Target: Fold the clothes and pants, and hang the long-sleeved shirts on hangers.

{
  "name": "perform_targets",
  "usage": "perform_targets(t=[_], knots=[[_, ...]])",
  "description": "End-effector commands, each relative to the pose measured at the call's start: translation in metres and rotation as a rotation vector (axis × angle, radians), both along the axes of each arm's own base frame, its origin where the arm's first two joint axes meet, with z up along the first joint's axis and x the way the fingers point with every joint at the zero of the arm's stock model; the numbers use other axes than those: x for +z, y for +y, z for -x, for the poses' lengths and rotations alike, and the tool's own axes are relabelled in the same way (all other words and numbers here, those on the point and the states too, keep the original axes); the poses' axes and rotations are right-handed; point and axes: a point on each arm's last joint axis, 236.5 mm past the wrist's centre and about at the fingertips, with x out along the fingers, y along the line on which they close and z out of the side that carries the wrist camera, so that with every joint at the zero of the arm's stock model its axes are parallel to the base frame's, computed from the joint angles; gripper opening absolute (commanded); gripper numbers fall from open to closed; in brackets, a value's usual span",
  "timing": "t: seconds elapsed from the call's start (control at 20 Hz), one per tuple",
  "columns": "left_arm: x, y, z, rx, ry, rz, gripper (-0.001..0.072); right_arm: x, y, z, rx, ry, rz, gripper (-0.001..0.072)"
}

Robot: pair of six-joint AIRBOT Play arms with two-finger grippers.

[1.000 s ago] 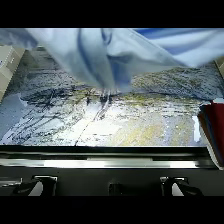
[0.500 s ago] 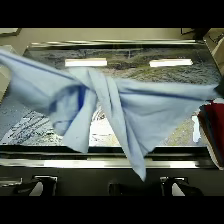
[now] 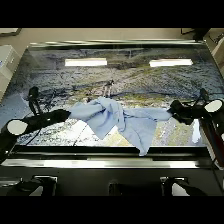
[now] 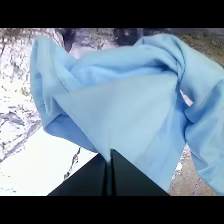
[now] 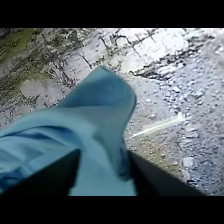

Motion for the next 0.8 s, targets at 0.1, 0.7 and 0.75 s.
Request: perform_targets(t=[0.1, 0.7, 0.75], knots=[[-0.026, -0.001, 0.008, 0.007, 0.068, 0.000, 0.0026, -0.007, 0.034, 0.088, 0.342, 0.300, -0.151, 0.0695], [-0.030, -0.004, 0.016, -0.016, 0.103, 0.004, 0.0026, -0.084, 0.170, 0.171, 0.369, 0.415, -0.325, 0.0702], [-0.030, -0.004, 0.016, -0.015, 0.101, 0.003, 0.0026, -0.083, 0.179, 0.164, 0.365, 0.384, -0.331, 0.0607]])
